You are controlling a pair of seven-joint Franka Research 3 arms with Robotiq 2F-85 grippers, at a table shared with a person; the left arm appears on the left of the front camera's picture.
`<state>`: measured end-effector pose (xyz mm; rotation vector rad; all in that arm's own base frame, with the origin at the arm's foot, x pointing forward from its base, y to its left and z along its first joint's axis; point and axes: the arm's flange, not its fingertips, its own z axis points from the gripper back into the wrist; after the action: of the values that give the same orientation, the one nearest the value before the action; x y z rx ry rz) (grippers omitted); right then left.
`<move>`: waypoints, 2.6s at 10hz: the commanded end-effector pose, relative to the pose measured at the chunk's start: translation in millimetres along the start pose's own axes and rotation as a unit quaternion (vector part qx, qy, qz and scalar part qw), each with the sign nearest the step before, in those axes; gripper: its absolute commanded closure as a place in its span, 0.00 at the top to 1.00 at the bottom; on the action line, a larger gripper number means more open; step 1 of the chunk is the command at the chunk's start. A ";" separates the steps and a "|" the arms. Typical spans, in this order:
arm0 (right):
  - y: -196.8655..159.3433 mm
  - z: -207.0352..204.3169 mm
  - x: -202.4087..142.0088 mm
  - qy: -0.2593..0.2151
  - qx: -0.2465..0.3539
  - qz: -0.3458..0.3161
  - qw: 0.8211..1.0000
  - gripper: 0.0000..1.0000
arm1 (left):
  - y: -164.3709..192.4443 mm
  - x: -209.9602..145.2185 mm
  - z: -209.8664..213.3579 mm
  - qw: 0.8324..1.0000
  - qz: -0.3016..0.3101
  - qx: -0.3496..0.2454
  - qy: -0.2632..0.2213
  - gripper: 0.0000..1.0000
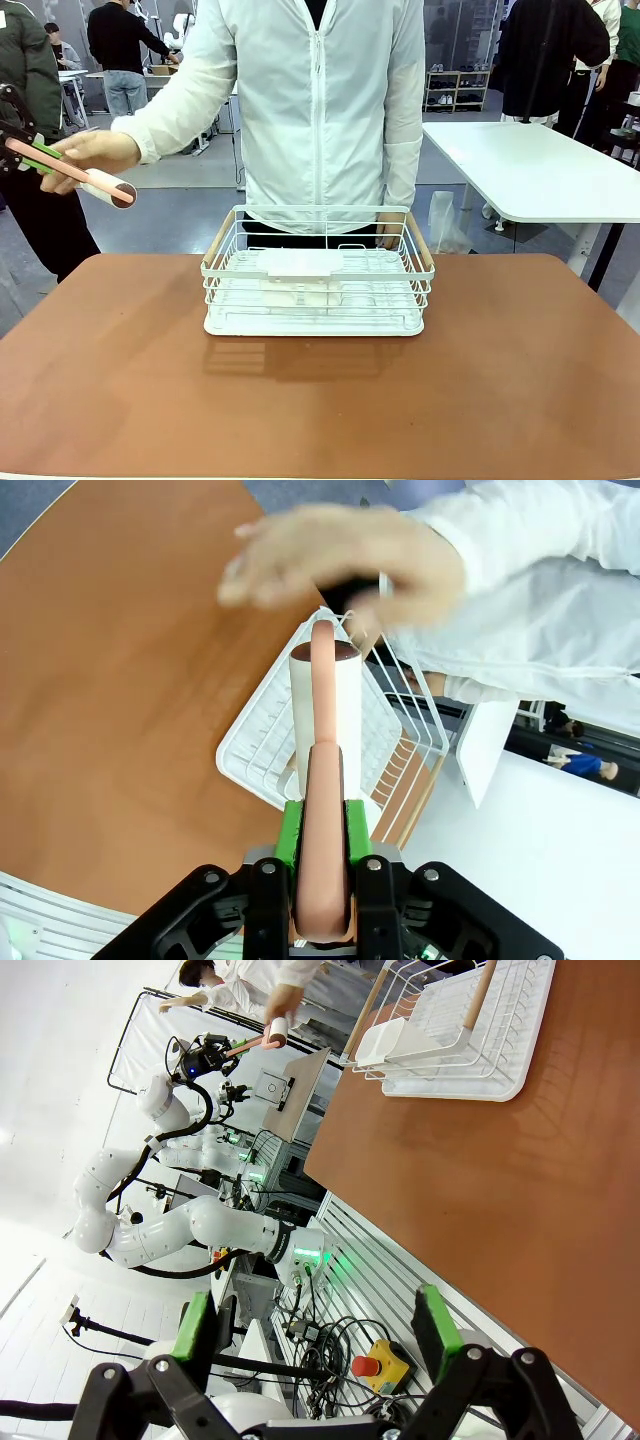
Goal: Clean the table.
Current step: Pick up the Lint Roller when the human hands it over, then clean the table with the Lint Roller when the human lifts the Dish drying rack.
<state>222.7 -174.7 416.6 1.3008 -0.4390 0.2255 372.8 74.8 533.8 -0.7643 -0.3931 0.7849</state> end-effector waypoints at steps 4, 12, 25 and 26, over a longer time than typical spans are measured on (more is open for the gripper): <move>3.1 0.4 0.1 -0.001 0.001 0.006 1.000 1.00 | -0.5 -0.2 0.0 1.000 -0.001 0.000 0.000 0.02; 3.1 0.4 0.1 -0.001 0.001 0.006 1.000 1.00 | -0.5 -0.2 0.0 1.000 -0.001 0.000 0.000 0.02; 3.1 0.4 0.1 -0.001 0.001 0.006 1.000 1.00 | -0.5 -0.2 0.0 1.000 -0.001 0.000 0.000 0.02; 3.1 0.4 0.1 -0.001 0.001 0.006 1.000 1.00 | -0.5 -0.2 0.0 1.000 -0.001 0.000 0.000 0.02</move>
<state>222.7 -174.7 416.6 1.3007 -0.4390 0.2255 373.0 74.4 532.8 -0.7632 -0.3906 0.7849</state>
